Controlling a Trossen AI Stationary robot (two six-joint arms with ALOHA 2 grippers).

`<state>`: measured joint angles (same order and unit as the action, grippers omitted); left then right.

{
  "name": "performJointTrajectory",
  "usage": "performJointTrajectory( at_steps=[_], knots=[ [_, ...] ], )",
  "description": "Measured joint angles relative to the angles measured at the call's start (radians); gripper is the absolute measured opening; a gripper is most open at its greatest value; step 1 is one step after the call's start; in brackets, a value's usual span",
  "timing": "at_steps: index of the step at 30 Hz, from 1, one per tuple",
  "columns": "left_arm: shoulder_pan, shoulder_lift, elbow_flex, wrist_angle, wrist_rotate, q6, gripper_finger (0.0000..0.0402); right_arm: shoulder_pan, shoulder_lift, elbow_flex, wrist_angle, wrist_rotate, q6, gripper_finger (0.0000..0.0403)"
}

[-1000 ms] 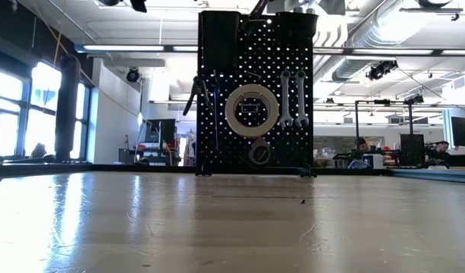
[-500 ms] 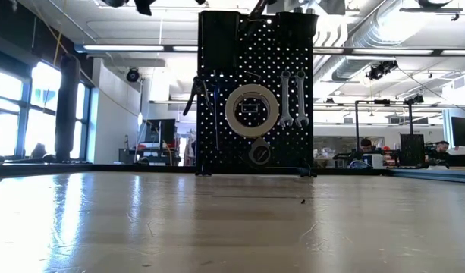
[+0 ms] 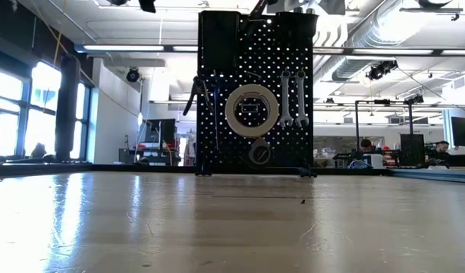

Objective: Hang tools onto peg board
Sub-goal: Put the transparent safety glasses into the left black bin on the peg board

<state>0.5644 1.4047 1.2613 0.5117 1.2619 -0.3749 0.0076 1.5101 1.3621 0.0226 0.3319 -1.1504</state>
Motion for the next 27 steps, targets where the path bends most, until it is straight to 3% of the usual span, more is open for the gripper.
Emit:
performJointTrajectory(
  at_steps=[9, 17, 27],
  knots=[
    [-0.025, 0.002, -0.002, -0.003, 0.041, 0.065, 0.0008, 0.002, 0.000, 0.002, -0.039, 0.031, 0.069, 0.0038],
    [-0.029, -0.010, -0.002, 0.010, 0.071, 0.070, 0.0002, 0.031, 0.000, 0.002, -0.042, 0.178, 0.061, 0.0076],
    [0.017, -0.074, 0.023, 0.017, 0.073, 0.089, 0.0001, 0.058, 0.000, -0.001, -0.015, 0.393, 0.043, 0.0168]
  ],
)
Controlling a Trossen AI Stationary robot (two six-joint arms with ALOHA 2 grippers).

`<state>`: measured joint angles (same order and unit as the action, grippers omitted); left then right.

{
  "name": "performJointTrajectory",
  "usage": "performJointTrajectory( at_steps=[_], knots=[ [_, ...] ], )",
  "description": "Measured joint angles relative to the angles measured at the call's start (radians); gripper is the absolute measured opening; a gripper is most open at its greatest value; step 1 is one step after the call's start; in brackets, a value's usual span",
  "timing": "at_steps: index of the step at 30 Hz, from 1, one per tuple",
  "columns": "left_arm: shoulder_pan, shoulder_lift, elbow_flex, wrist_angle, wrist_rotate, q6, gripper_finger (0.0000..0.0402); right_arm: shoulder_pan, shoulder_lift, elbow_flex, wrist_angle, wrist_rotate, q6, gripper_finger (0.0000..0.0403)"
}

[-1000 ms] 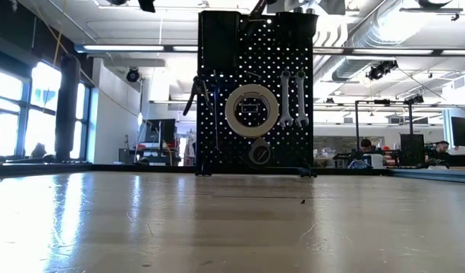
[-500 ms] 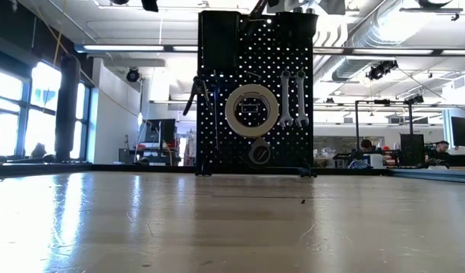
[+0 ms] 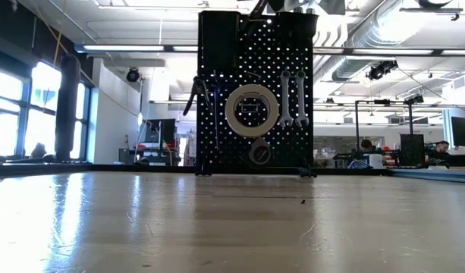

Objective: Hang tools onto peg board
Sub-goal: Put the transparent safety glasses into the left black bin on the peg board

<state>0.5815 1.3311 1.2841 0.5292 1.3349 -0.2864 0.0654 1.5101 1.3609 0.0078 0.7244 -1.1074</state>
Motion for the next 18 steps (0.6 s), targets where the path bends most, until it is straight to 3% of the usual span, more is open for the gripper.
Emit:
performJointTrajectory(
  at_steps=[10, 18],
  knots=[
    [0.066, 0.004, 0.113, -0.038, 0.001, -0.066, 0.0001, 0.016, 0.000, 0.000, -0.046, 0.135, 0.091, 0.0185],
    [0.035, 0.008, 0.112, -0.212, 0.167, 0.041, 0.0000, 0.015, -0.088, 0.000, -0.046, 0.084, 0.266, 0.0185]
  ],
)
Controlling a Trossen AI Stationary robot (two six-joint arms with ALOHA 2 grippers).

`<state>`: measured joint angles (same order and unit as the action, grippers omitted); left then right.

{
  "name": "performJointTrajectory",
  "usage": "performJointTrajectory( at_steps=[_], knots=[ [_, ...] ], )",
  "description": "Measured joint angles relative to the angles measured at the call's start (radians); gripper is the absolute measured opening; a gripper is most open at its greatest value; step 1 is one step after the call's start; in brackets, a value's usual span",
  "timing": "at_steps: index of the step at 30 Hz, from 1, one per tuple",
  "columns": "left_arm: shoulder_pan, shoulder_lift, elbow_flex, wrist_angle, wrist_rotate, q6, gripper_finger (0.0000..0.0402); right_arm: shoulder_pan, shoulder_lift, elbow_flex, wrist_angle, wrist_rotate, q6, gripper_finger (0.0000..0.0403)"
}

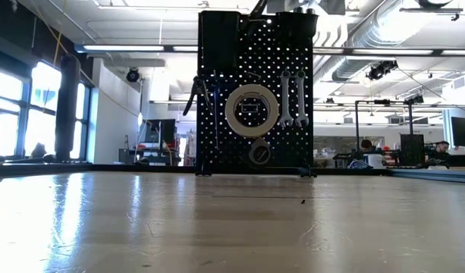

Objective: Hang tools onto peg board
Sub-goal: Put the transparent safety glasses into the left black bin on the peg board

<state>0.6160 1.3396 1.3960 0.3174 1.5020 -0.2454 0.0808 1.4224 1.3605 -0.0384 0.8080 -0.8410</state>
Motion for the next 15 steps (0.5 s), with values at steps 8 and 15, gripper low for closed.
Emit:
performJointTrajectory(
  at_steps=[8, 15],
  knots=[
    [-0.087, 0.009, 0.000, -0.005, 0.069, 0.104, 0.0000, -0.002, -0.079, 0.002, 0.002, -0.164, 0.163, 0.0155],
    [-0.164, 0.060, 0.000, -0.005, 0.069, 0.144, 0.0000, -0.002, -0.066, 0.001, -0.005, -0.267, 0.214, 0.0079]
  ],
)
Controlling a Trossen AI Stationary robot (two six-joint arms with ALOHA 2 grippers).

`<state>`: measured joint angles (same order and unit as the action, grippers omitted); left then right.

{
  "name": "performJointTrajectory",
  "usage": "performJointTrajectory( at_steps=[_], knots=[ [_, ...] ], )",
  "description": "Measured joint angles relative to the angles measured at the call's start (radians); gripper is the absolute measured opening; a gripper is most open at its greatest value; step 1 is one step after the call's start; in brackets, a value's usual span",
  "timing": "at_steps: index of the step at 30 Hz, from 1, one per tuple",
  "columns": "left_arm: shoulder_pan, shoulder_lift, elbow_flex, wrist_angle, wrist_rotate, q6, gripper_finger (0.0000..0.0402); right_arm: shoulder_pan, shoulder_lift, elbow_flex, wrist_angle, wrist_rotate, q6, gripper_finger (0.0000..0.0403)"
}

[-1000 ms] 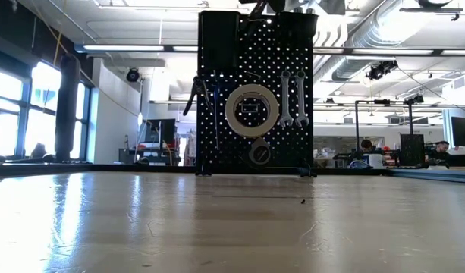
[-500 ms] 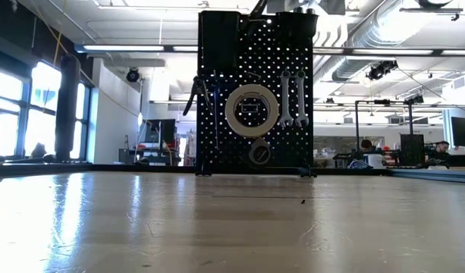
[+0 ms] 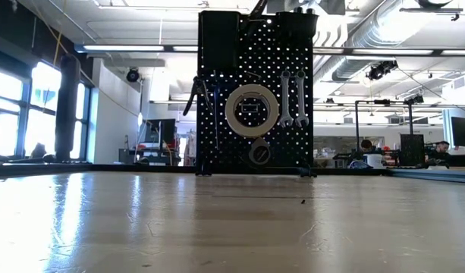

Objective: Hang tools onto peg board
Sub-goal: Put the transparent safety glasses into the left black bin on the peg board

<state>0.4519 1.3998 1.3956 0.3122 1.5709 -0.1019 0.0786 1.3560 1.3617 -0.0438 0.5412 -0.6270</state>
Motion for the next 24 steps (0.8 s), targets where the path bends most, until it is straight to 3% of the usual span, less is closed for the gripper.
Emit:
performJointTrajectory(
  at_steps=[4, 6, 14, 24],
  knots=[
    [-0.013, 0.028, -0.001, 0.003, -0.001, 0.002, 0.0000, 0.002, 0.000, 0.000, 0.002, -0.047, 0.025, 0.0017],
    [-0.019, 0.040, -0.001, 0.022, -0.001, 0.000, 0.0000, 0.003, 0.000, 0.000, 0.001, -0.057, 0.027, 0.0006],
    [-0.030, 0.092, -0.001, 0.112, -0.013, -0.031, 0.0000, 0.007, 0.013, 0.000, -0.007, -0.151, 0.078, 0.0002],
    [-0.027, 0.125, -0.001, 0.202, -0.054, -0.083, 0.0000, 0.021, 0.051, 0.000, -0.013, -0.168, 0.088, 0.0001]
  ],
)
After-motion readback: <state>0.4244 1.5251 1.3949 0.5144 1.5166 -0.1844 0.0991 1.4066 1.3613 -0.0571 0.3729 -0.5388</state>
